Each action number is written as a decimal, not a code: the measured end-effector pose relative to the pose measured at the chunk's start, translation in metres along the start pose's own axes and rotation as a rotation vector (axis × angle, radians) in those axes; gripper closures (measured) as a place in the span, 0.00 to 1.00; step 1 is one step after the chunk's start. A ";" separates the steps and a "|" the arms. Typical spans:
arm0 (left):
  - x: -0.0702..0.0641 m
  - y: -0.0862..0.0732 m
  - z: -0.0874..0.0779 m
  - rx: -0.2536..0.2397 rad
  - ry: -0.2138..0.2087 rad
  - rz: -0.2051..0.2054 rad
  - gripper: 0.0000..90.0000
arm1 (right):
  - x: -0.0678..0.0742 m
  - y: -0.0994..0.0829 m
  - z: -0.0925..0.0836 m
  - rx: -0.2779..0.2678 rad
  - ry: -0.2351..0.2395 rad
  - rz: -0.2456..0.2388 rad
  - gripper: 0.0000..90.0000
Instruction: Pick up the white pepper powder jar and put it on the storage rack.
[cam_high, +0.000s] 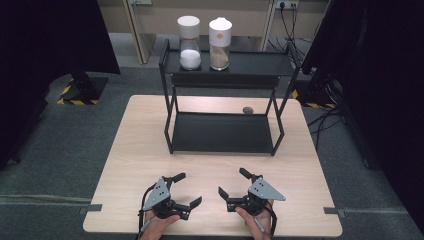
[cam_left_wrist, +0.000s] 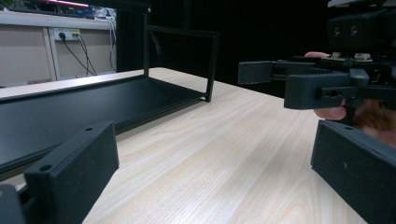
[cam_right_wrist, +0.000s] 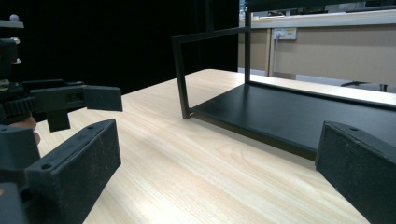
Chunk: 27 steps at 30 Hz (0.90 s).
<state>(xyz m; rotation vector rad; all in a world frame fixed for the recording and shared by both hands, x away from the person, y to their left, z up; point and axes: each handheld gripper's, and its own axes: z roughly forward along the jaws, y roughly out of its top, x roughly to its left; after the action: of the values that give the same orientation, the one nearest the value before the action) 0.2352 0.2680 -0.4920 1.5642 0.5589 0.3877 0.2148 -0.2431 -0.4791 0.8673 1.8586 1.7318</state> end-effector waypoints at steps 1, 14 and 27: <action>0.000 0.000 0.000 0.001 0.000 -0.001 0.00 | 0.000 -0.001 0.000 0.000 0.001 0.005 0.00; 0.001 -0.001 0.001 0.005 0.010 -0.008 0.00 | -0.003 -0.004 -0.001 -0.002 0.010 0.008 0.00; -0.001 -0.001 -0.001 0.007 0.009 -0.003 0.00 | -0.003 -0.005 -0.001 -0.007 0.017 0.018 0.00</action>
<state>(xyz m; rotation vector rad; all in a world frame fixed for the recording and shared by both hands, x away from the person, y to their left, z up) 0.2339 0.2678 -0.4929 1.5688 0.5703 0.3909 0.2157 -0.2464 -0.4841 0.8720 1.8601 1.7603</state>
